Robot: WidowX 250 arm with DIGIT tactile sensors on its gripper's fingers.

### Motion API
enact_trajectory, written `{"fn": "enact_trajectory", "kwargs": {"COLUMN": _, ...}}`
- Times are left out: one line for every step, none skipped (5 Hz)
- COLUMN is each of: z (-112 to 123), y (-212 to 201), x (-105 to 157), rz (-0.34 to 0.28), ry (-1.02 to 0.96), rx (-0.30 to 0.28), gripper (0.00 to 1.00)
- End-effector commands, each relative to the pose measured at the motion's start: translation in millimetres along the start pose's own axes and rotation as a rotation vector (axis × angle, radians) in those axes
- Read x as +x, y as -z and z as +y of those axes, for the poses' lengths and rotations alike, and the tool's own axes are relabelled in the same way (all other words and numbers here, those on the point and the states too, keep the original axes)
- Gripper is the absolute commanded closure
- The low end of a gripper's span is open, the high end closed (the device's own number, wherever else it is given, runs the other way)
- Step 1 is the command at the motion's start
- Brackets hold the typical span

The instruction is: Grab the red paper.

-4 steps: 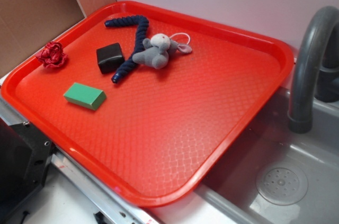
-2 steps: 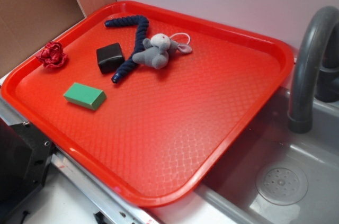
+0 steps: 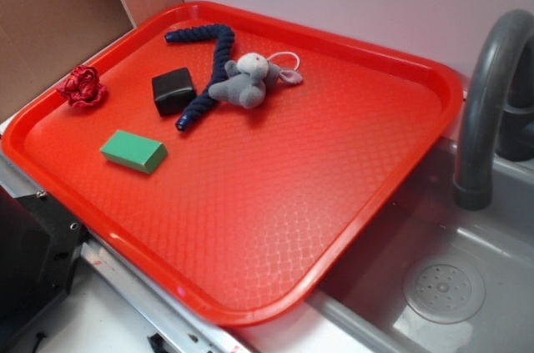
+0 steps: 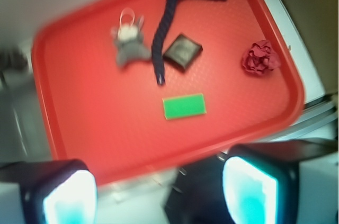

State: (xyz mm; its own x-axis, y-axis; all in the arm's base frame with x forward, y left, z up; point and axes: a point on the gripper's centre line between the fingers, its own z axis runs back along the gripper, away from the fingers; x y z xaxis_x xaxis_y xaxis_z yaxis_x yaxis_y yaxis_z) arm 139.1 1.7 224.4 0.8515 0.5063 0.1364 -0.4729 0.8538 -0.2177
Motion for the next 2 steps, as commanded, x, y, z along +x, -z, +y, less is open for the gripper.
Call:
{"fn": "enact_trajectory", "kwargs": {"z": 41.4, "y": 29.1, "x": 37.2, "rz": -0.255, "ry": -0.45, "rx": 0.046, "gripper": 0.0}}
{"fn": "enact_trajectory", "kwargs": {"z": 71.6, "y": 63.7, "x": 54.4, "rz": -0.318, "ry": -0.69, "rx": 0.084, "gripper": 0.0}}
